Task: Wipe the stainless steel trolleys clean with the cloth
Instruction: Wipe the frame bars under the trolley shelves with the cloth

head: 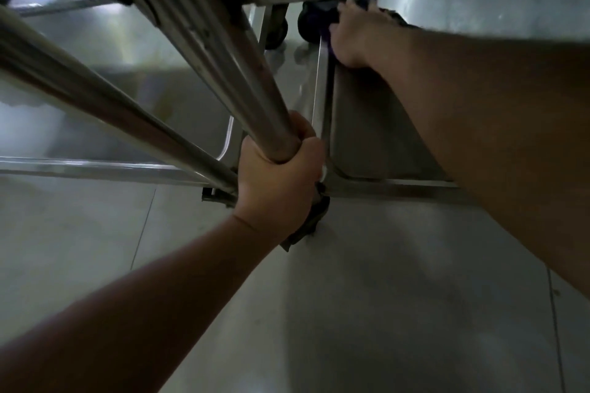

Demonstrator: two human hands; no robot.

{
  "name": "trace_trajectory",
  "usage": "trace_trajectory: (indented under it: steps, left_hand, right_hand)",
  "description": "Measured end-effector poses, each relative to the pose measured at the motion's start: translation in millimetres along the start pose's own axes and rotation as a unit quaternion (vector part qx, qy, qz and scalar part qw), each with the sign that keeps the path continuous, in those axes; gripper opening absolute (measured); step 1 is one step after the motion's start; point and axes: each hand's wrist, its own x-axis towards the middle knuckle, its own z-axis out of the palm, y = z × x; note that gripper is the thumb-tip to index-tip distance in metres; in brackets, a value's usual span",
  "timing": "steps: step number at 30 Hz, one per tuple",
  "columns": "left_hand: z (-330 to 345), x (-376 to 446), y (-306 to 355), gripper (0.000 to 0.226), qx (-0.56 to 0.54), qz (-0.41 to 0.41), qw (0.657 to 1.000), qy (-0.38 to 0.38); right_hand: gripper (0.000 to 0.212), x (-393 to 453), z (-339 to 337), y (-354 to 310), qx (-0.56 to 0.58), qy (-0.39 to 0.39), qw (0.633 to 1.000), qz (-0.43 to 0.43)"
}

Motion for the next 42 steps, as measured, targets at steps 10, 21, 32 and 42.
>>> trace_trajectory:
  steps: [10, 21, 32, 42]
  left_hand:
    - [1.0, 2.0, -4.4, 0.017, -0.042, -0.01, 0.999, 0.018]
    - [-1.6, 1.5, -4.5, 0.021, -0.034, -0.002, 0.999, -0.002]
    - [-0.2, 1.5, -7.3, 0.02, -0.04, -0.004, 0.999, 0.008]
    - [-4.2, 3.2, -3.8, 0.014, 0.048, -0.016, 0.998, 0.043]
  right_hand:
    - [0.062, -145.4, 50.2, 10.0, 0.051, 0.019, 0.985, -0.165]
    - [0.057, -99.6, 26.7, 64.6, -0.005, 0.044, 0.985, -0.167]
    - [0.061, -76.5, 29.8, 17.2, 0.057, 0.01, 0.995, -0.084]
    - [0.055, -191.1, 81.3, -5.9, 0.119, -0.032, 0.971, -0.206]
